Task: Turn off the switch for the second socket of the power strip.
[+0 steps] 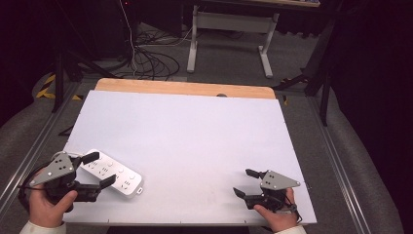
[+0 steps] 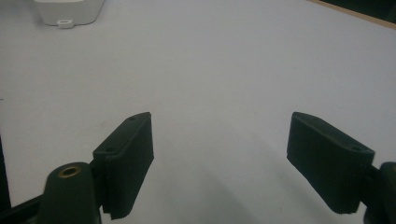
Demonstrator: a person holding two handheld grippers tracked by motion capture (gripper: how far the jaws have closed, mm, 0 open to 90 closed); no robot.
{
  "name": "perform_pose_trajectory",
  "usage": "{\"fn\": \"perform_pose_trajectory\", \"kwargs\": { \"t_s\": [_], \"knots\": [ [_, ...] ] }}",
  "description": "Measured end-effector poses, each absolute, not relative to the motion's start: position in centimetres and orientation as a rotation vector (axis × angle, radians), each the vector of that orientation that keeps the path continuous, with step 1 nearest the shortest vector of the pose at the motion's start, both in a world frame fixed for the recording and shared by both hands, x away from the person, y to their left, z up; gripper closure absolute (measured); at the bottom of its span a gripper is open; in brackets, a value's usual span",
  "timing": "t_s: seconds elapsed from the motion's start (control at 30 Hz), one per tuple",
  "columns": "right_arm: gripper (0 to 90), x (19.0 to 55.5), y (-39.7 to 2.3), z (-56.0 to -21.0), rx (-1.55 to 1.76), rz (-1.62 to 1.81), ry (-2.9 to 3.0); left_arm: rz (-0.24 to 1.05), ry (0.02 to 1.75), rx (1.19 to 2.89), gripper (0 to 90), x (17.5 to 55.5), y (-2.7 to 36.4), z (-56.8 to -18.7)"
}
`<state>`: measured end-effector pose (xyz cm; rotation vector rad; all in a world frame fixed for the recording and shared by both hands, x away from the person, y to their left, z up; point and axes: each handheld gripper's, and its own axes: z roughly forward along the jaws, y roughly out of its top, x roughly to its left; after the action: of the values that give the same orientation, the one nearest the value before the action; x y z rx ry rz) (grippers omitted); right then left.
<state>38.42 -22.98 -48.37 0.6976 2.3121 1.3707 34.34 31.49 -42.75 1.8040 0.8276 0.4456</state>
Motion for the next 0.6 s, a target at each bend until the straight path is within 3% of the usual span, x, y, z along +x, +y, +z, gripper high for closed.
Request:
{"fn": "perform_pose_trajectory", "kwargs": {
  "t_s": [0.17,0.37,0.6],
  "knots": [
    [23.5,38.4,-22.9,-48.4,0.698,1.367,2.315,0.44,0.873,1.817,9.0,34.2,31.7,-44.1],
    [23.4,38.4,-23.0,-48.4,0.703,1.368,2.312,0.465,0.838,1.866,13.6,33.8,31.5,-45.3],
    [23.5,38.4,-23.0,-48.4,0.705,1.369,2.312,0.485,0.796,1.886,12.8,33.1,31.7,-46.5]
  ]
}}
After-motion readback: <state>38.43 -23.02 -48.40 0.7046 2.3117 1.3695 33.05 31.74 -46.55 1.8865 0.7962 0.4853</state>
